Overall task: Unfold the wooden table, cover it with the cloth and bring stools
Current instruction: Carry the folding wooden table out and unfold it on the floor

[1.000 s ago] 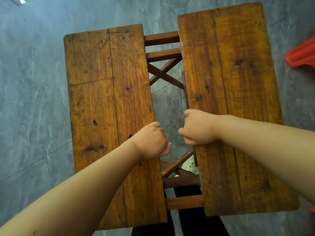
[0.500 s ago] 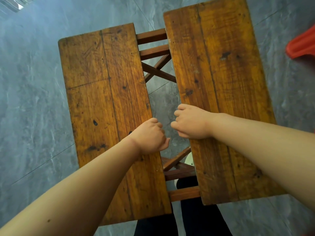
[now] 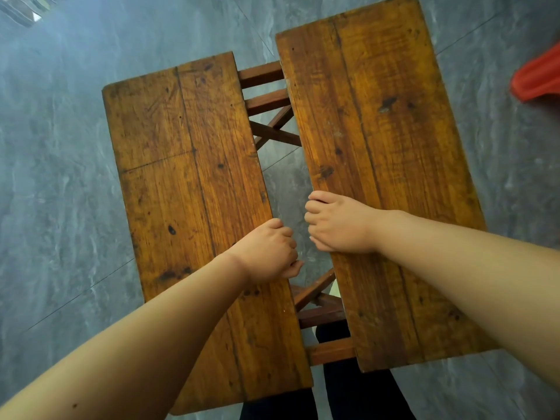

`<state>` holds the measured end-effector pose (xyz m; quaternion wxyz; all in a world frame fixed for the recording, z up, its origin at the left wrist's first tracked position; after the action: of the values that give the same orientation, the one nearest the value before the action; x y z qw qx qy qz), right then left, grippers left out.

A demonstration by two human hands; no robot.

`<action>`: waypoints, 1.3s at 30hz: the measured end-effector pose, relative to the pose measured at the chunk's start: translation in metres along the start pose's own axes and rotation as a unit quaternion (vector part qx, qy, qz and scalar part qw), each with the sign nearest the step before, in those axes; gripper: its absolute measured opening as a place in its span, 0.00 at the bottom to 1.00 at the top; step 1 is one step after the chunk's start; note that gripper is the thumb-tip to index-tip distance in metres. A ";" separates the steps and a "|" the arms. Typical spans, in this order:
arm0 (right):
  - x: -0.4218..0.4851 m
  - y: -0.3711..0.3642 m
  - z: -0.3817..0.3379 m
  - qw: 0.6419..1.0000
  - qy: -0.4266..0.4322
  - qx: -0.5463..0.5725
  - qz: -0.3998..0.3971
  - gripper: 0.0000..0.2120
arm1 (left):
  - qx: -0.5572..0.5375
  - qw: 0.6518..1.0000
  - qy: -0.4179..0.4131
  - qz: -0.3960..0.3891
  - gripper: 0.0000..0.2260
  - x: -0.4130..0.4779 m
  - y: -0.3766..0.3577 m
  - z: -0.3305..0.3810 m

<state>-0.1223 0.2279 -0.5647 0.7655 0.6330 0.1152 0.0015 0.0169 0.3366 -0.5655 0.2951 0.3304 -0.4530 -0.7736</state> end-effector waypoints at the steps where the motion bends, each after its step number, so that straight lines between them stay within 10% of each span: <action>1: 0.001 0.000 0.000 1.000 -0.001 0.006 -0.011 0.20 | -0.004 1.000 0.001 -0.004 0.24 0.000 0.000 0.000; 39: -0.007 -0.010 0.012 0.988 0.047 0.053 -0.139 0.22 | -0.030 0.998 -0.052 -0.011 0.13 0.011 -0.011 -0.015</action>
<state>-0.1285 0.2132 -0.5712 0.7171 0.6502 0.2377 -0.0808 0.0201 0.3251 -0.5840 0.2721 0.2854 -0.4411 -0.8062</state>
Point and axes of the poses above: each hand's wrist, its own x-axis towards the middle knuckle, its own y-axis out of the back of the hand, z = x × y, the point moved 1 cm from there along x, towards the middle knuckle, and after that the axes turned 12 degrees about -x, right-handed, at the moved point
